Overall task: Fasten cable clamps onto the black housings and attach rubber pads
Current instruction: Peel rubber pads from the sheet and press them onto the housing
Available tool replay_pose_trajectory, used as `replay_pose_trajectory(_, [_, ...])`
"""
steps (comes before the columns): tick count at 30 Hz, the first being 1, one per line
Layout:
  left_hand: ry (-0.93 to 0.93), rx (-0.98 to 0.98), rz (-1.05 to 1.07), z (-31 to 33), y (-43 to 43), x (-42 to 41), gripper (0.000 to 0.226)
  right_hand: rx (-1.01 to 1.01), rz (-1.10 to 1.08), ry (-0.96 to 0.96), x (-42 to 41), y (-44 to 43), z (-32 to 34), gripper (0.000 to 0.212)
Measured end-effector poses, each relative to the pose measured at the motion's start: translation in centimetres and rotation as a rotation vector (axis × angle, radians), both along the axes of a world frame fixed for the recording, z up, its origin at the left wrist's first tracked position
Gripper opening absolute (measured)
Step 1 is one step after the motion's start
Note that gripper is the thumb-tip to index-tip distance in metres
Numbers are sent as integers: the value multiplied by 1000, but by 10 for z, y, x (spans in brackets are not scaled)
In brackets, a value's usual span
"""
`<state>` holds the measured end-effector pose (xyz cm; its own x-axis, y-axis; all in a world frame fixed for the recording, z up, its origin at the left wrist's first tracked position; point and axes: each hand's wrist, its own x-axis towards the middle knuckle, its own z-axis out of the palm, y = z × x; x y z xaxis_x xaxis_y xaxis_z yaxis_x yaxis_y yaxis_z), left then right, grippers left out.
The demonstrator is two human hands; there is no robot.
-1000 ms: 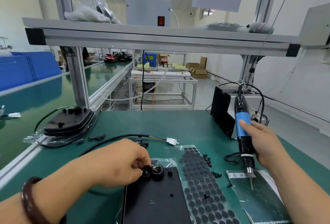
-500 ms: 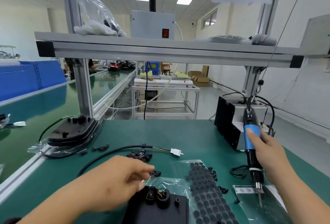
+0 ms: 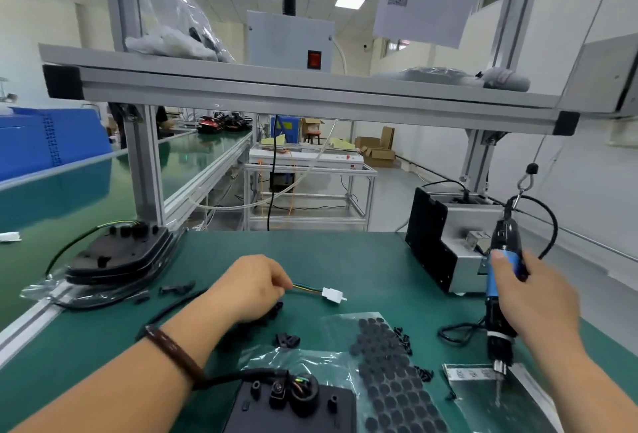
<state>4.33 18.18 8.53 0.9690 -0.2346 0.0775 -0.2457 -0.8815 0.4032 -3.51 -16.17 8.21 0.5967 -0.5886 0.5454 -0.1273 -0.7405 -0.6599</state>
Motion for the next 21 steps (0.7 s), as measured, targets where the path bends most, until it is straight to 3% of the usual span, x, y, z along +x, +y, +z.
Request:
replay_pose_trajectory(3, [119,32,-176,7,-35,-5,25,1,-41,25,-1,-1,3,34])
replay_pose_trajectory(8, [206,299,-328,7,-77,-13,57,-158,-174,80,-7,12,15,27])
replay_pose_trajectory(11, [252,401,-305,4,-85,-16,82,-142,181,16,-10,49,15,38])
replay_pose_trajectory(13, [273,382,-294,4,-86,-16,84,-145,450,186,-9,82,6,31])
replay_pose_trajectory(15, [281,261,-285,4,-83,-14,69,-172,574,380,-3,104,-10,21])
replay_pose_trajectory(17, [363,-19,-261,3,-79,-11,36,-154,584,460,1,113,-21,17])
replay_pose_trajectory(19, [516,-340,-212,3,-74,-12,8,-93,564,422,2,114,-26,14])
replay_pose_trajectory(21, [628,-555,-177,4,-71,-14,7,-55,558,327,2,115,-29,13])
